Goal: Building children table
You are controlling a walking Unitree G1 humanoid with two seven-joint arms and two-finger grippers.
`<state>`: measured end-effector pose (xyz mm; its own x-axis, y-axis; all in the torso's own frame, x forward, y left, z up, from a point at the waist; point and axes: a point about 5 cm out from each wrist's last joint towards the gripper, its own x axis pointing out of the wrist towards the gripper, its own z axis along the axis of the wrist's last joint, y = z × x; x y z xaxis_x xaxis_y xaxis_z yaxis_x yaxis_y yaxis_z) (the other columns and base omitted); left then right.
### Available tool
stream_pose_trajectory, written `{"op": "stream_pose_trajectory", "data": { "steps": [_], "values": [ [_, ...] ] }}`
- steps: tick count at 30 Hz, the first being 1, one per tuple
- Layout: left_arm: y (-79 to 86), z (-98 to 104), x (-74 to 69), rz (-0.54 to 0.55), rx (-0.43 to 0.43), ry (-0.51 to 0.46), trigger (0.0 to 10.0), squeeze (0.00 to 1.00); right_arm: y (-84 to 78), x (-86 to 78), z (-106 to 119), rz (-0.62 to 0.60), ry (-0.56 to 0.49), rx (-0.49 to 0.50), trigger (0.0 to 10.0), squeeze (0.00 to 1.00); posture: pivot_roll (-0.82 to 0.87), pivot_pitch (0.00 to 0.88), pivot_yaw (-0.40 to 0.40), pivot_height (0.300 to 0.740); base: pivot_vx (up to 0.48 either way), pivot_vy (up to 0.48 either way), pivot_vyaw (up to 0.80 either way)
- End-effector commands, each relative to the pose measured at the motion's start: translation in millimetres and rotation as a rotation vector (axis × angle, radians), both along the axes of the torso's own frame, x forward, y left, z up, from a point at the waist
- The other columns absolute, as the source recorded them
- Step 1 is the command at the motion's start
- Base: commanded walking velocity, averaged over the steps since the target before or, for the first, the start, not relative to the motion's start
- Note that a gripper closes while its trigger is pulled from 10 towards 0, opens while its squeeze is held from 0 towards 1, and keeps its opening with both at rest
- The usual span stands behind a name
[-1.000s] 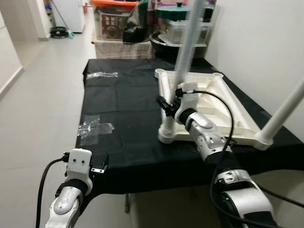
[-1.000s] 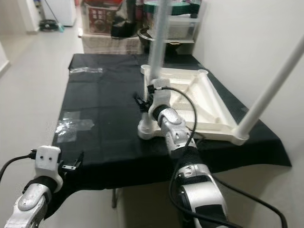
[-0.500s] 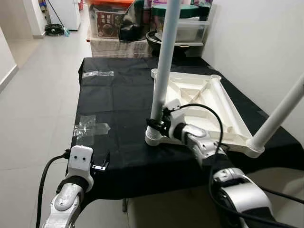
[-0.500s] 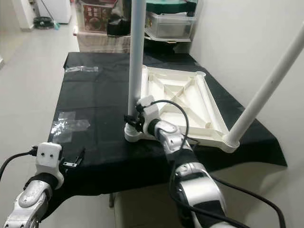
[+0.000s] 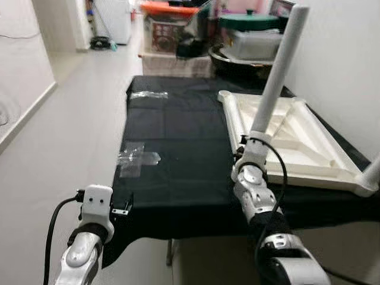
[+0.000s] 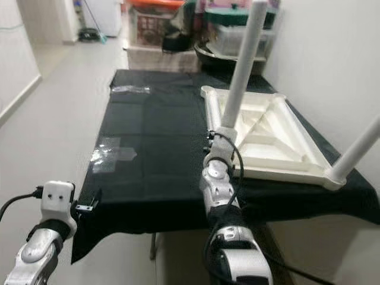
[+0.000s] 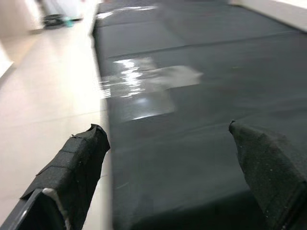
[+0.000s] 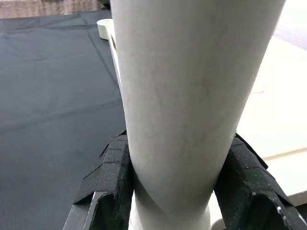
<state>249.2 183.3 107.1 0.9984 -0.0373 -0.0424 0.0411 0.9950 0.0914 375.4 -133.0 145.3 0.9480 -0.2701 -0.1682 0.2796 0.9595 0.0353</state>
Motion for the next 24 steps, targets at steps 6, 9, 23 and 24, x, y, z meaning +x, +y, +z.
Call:
{"op": "stream_pose_trajectory", "data": {
  "steps": [6,9,23,24],
  "values": [
    [-2.9,-1.7,-0.1,-0.012,0.002,0.01,10.0,0.0,23.4,5.1,48.9,0.233,-0.249,-0.032,10.0,1.0,0.04,0.0,-0.1,0.74,0.0,0.0,0.0],
    [-0.8,-0.9,0.7,-0.007,0.002,0.006,10.0,0.0,20.7,17.4,70.1,0.338,-0.299,-0.026,10.0,0.0,0.05,0.0,-0.109,0.74,0.0,0.0,0.0],
    [0.3,0.4,2.3,-0.001,0.009,-0.003,10.0,0.0,44.2,3.3,54.5,1.157,-0.218,-0.147,0.0,0.0,0.06,0.0,-0.118,0.74,0.0,0.0,0.0],
    [0.2,0.4,2.2,-0.001,0.01,-0.004,10.0,0.0,48.3,2.3,50.8,1.157,-0.212,-0.157,0.0,0.0,0.07,0.0,-0.119,0.74,0.0,0.0,0.0]
  ]
}}
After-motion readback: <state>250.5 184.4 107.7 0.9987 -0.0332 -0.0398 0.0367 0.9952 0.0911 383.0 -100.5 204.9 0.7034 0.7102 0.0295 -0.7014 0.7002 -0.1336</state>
